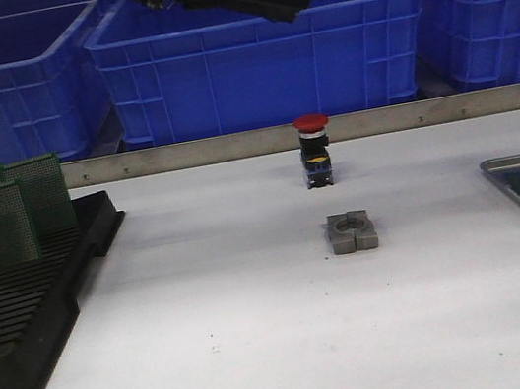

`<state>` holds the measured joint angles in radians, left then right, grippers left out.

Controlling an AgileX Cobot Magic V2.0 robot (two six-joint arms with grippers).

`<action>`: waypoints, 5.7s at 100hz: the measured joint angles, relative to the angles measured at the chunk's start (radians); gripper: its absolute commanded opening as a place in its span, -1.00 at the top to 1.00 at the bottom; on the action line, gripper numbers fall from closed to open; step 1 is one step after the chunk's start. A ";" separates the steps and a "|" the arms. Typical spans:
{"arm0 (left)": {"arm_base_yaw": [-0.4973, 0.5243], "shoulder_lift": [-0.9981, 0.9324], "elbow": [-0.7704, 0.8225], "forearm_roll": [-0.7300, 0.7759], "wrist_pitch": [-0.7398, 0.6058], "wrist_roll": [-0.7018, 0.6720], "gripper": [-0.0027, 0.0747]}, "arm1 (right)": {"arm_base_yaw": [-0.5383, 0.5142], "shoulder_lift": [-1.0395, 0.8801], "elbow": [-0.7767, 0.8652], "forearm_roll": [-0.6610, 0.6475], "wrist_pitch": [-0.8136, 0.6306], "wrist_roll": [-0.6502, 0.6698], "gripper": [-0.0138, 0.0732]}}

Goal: Place circuit board on tray

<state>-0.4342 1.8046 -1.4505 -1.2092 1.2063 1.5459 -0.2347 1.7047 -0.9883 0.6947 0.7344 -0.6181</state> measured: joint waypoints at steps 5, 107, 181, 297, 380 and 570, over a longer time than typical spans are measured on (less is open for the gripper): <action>0.000 0.000 0.000 0.000 0.000 0.000 -0.35 | -0.010 0.013 0.000 0.005 -0.015 0.000 0.62; 0.100 -0.011 0.000 0.039 -0.002 -0.100 0.98 | -0.022 -0.170 -0.068 -0.028 0.045 -0.076 0.82; 0.193 -0.635 0.533 0.211 -0.753 -0.282 0.98 | 0.148 -0.711 0.276 -0.028 -0.304 -0.113 0.82; 0.193 -1.521 1.200 -0.065 -1.114 -0.283 0.98 | 0.196 -1.541 0.673 -0.028 -0.284 -0.138 0.82; 0.314 -1.574 1.227 0.572 -1.148 -0.926 0.98 | 0.196 -1.541 0.673 -0.028 -0.281 -0.140 0.82; 0.446 -1.811 1.455 1.177 -1.016 -1.566 0.98 | 0.185 -1.565 0.886 -0.299 -0.677 -0.060 0.82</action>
<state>0.0115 -0.0061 0.0040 -0.0322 0.1907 -0.0199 -0.0495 0.1393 -0.1023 0.3958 0.0573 -0.6778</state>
